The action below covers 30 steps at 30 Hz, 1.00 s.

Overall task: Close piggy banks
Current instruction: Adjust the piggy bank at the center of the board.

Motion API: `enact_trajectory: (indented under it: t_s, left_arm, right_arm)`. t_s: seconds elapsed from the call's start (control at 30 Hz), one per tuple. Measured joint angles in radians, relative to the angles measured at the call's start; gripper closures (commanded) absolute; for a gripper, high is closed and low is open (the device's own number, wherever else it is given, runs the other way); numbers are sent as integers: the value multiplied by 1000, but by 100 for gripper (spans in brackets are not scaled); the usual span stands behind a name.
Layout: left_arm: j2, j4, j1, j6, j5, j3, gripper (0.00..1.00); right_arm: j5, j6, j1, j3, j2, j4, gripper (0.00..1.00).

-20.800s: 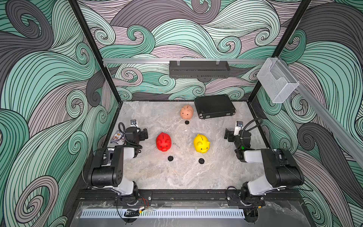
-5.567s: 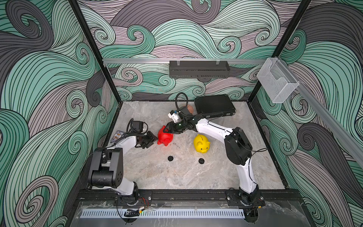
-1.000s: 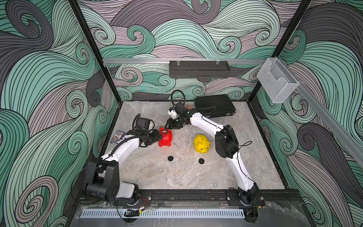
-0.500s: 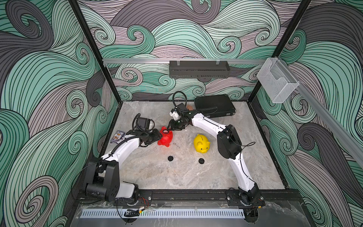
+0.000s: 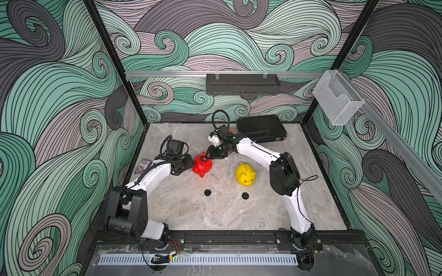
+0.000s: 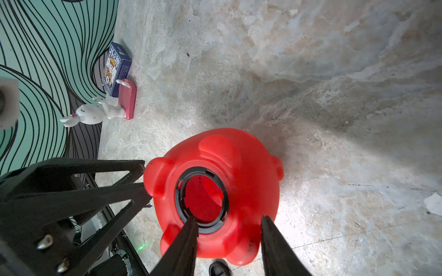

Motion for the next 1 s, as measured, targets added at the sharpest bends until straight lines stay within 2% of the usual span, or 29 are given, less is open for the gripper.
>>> enact_trajectory:
  t_s: [0.2,0.5,0.67,1.0]
  left_arm:
    - [-97,13,0,-14,72,-63,55]
    - [-60,25,-1,-24,138,-106,58]
    - [-32,37,-1,-24,144,-104,58]
    - [28,36,0,-22,132,-67,60]
  right_arm:
    - [0,5,-21,35,1,-2,69]
    - [0,4,-32,74,41,-2,70]
    - [-4,6,-27,67,65,-14,80]
    - [-11,0,-31,11,37,-1,82]
